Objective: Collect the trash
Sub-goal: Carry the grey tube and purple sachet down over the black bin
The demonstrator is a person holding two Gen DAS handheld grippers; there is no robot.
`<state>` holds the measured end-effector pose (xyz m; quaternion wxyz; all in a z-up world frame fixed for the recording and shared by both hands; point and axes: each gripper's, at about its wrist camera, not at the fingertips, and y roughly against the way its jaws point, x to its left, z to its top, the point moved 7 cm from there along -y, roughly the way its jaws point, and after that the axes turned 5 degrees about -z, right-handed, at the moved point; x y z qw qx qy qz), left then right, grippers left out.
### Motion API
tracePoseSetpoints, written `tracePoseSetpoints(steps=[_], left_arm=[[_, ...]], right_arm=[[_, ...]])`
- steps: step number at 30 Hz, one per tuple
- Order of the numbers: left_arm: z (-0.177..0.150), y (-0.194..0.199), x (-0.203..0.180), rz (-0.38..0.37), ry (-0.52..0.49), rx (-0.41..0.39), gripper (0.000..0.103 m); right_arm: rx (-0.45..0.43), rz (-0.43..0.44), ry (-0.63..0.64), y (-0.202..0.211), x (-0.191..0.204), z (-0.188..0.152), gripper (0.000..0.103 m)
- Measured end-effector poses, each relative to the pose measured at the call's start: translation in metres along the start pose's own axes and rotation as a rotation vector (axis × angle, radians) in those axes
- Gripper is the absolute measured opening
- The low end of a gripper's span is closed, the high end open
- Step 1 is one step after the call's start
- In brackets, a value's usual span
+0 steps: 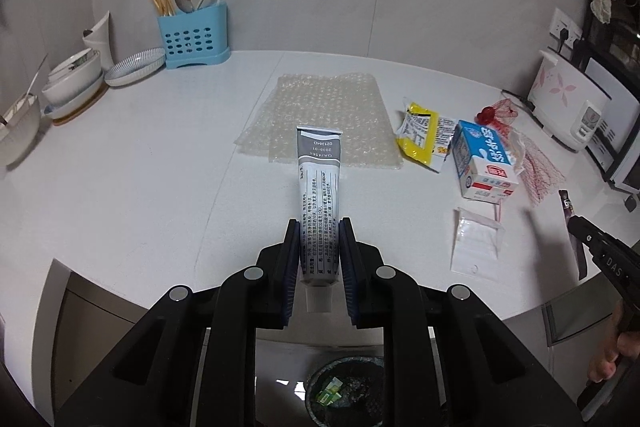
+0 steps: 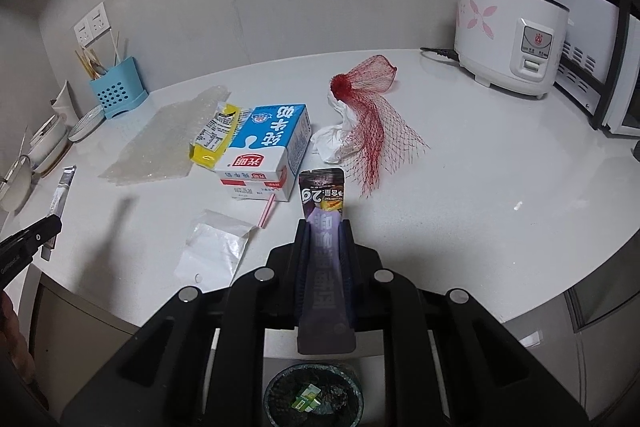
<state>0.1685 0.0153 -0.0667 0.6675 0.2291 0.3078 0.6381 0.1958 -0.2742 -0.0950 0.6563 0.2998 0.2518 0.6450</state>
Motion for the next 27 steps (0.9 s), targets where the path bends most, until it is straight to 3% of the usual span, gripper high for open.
tracePoseSetpoints(steps=[14,20,27], left_arm=[[-0.034,0.075,-0.032,-0.064,-0.004,-0.162,0.019],[-0.065,0.103,-0.048,-0.084,-0.01,-0.222,0.019],[-0.109,0.131,-0.064,-0.114,-0.017,-0.281,0.019]], right_arm=[[-0.161,0.032,0.036,0.089,0.014,-0.018,0.014],[-0.238,0.054,0.062,0.13,0.022,-0.042,0.014],[-0.265,0.104,0.066,0.155,0.03,-0.084,0.014]])
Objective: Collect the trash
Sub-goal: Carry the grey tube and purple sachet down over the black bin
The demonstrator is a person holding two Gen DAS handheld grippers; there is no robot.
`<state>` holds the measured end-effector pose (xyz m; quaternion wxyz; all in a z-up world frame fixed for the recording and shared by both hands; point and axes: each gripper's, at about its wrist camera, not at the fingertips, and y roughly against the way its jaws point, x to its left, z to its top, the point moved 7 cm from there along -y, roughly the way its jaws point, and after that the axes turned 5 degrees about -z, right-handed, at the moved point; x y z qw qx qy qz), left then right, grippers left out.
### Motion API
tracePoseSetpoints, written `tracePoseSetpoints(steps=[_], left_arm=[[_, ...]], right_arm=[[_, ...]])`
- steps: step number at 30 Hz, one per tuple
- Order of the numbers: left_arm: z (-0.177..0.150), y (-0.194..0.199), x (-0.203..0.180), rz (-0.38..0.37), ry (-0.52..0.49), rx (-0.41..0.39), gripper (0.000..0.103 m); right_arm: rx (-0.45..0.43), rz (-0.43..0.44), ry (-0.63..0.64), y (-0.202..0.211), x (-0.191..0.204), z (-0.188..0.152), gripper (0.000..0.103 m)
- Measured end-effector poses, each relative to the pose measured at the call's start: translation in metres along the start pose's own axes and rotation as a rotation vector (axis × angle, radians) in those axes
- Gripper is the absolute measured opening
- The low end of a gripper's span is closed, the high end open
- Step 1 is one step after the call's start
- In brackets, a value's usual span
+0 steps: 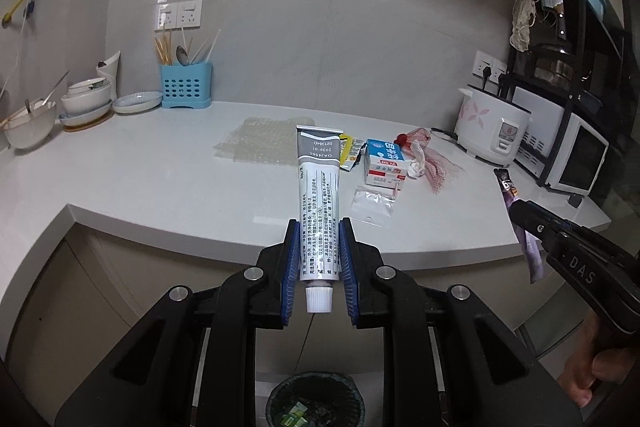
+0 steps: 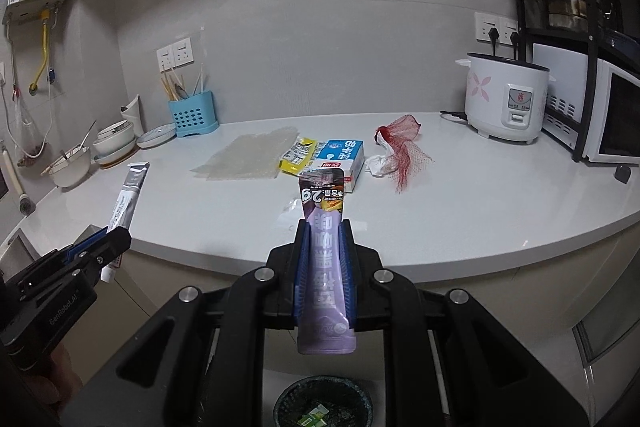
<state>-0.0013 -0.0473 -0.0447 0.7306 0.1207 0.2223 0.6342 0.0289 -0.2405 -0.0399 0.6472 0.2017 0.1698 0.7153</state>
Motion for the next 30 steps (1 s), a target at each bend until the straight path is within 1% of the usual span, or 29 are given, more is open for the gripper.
tracePoseSetpoints(steps=[5,8,12,16,19,26,30], left_arm=[[-0.029,0.012,-0.003,-0.002,-0.001,-0.014,0.019],[-0.049,0.009,-0.001,0.0,-0.004,-0.012,0.019],[-0.081,0.0,0.004,-0.003,-0.003,0.01,0.019],[-0.114,-0.014,0.011,-0.023,0.018,0.036,0.019],[-0.137,-0.024,0.015,-0.01,0.012,0.038,0.019],[-0.199,-0.063,0.03,0.003,0.049,0.128,0.019],[-0.233,-0.087,0.034,0.017,0.042,0.167,0.019]], right_arm=[[-0.021,0.002,0.018,0.013,0.006,-0.028,0.014],[-0.024,-0.013,0.032,0.014,0.01,-0.047,0.014],[-0.013,-0.018,0.027,0.007,0.009,-0.078,0.014],[0.012,-0.036,0.02,-0.01,0.003,-0.111,0.014],[0.038,-0.05,0.025,-0.024,0.001,-0.136,0.014],[0.122,-0.077,0.012,-0.064,-0.006,-0.201,0.014],[0.189,-0.082,0.004,-0.093,-0.007,-0.244,0.014]])
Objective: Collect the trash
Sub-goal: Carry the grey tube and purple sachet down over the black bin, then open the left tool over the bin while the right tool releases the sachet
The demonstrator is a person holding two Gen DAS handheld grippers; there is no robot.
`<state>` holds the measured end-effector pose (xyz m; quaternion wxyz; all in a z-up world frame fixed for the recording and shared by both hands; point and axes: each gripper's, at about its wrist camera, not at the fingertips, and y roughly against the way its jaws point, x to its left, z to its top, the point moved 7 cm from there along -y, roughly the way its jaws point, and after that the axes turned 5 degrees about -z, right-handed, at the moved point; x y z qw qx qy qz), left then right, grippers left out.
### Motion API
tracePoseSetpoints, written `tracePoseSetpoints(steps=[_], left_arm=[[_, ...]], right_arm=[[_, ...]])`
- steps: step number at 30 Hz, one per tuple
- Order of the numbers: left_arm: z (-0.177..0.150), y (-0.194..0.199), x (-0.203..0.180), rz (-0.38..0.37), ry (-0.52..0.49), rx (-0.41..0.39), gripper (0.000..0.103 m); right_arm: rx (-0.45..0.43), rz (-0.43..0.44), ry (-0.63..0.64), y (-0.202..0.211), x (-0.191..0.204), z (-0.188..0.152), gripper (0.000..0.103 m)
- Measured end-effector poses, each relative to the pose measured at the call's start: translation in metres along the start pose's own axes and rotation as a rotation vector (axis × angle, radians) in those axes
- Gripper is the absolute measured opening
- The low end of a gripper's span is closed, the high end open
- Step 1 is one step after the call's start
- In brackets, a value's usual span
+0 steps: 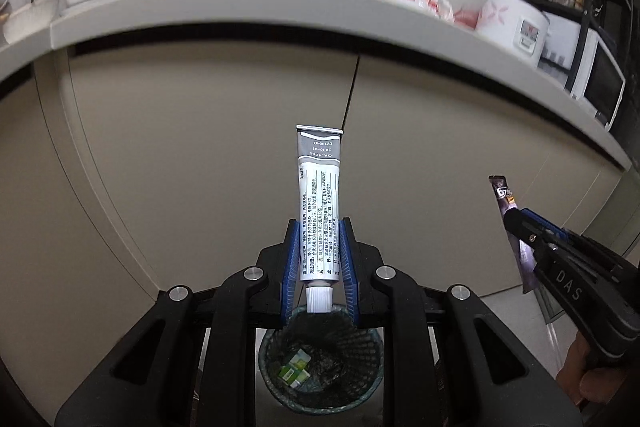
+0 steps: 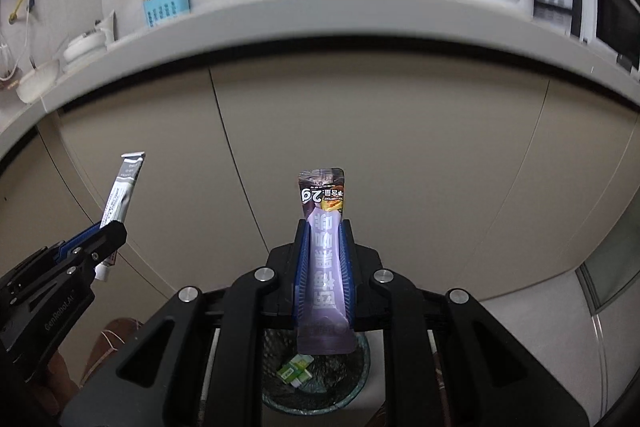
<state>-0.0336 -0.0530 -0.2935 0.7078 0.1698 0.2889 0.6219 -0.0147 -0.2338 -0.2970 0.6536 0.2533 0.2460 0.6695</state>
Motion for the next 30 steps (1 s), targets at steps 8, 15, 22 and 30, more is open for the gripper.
tracePoseSetpoints(steps=[8,15,22,30], left_arm=[[-0.055,-0.058,0.017,0.004,0.033,0.101,0.019],[-0.096,-0.097,0.037,0.027,0.067,0.21,0.019],[-0.13,-0.135,0.048,0.052,0.077,0.321,0.019],[-0.153,-0.172,0.046,0.042,0.073,0.428,0.019]], right_arm=[[0.099,-0.007,0.02,-0.058,0.008,-0.056,0.014],[0.193,-0.031,0.027,-0.099,0.005,-0.097,0.014],[0.282,-0.047,0.019,-0.139,0.0,-0.126,0.014],[0.323,-0.076,0.001,-0.161,-0.008,-0.137,0.014]])
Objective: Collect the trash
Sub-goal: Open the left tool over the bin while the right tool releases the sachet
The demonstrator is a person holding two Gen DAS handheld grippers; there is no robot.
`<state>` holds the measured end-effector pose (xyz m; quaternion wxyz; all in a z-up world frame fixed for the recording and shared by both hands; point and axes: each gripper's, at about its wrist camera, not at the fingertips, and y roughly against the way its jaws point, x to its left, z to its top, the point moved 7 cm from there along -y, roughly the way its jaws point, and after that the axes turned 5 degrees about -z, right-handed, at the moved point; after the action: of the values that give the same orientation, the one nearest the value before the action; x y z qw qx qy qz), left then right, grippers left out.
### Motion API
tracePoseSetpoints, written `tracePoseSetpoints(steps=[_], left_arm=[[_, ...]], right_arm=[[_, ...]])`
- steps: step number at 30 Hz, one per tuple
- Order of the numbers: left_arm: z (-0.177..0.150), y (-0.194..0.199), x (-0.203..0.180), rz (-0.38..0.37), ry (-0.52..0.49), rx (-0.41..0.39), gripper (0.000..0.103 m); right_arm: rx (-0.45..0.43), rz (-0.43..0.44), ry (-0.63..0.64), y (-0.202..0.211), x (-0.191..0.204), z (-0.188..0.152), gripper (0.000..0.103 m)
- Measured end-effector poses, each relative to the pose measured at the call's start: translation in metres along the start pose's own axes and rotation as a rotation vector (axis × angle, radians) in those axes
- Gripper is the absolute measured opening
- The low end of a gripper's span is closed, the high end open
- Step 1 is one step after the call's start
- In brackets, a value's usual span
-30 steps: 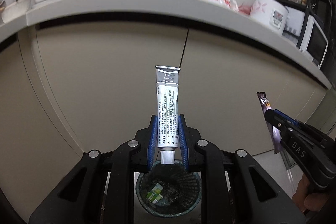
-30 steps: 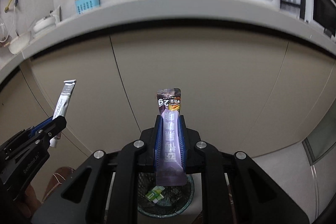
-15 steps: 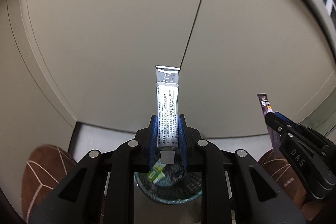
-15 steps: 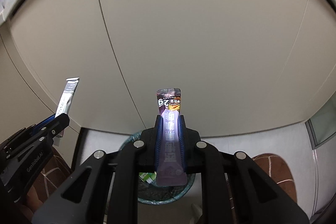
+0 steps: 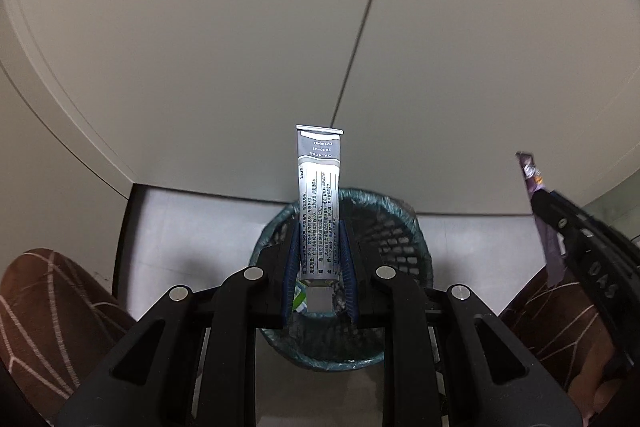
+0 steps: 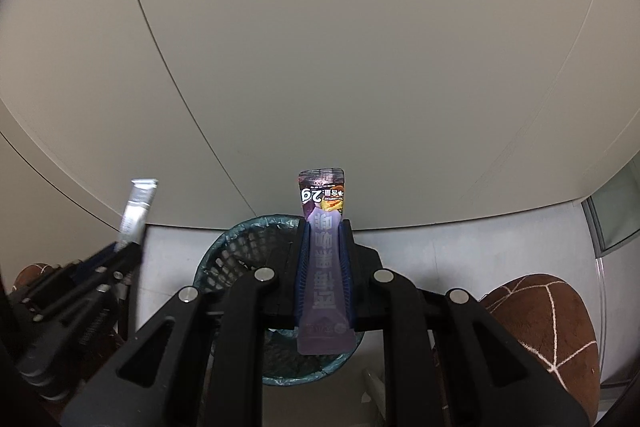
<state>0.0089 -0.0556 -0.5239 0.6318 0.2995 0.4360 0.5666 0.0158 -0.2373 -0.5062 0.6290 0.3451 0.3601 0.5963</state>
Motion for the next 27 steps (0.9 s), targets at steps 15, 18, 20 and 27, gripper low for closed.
tracePoseSetpoints(steps=[15,18,20,27], left_arm=[[-0.007,-0.014,-0.021,-0.093,-0.067,0.029,0.024],[-0.005,-0.01,-0.028,-0.078,-0.088,0.007,0.034],[-0.002,-0.004,-0.031,-0.074,-0.094,-0.008,0.041],[0.015,0.019,-0.013,-0.021,-0.095,-0.081,0.073]], right_arm=[[0.013,0.003,-0.006,-0.008,0.009,-0.001,0.014],[0.016,0.005,-0.016,-0.008,0.008,-0.002,0.014],[0.017,0.008,-0.019,-0.009,0.009,-0.002,0.014],[0.025,0.051,0.015,-0.006,0.013,0.002,0.014]])
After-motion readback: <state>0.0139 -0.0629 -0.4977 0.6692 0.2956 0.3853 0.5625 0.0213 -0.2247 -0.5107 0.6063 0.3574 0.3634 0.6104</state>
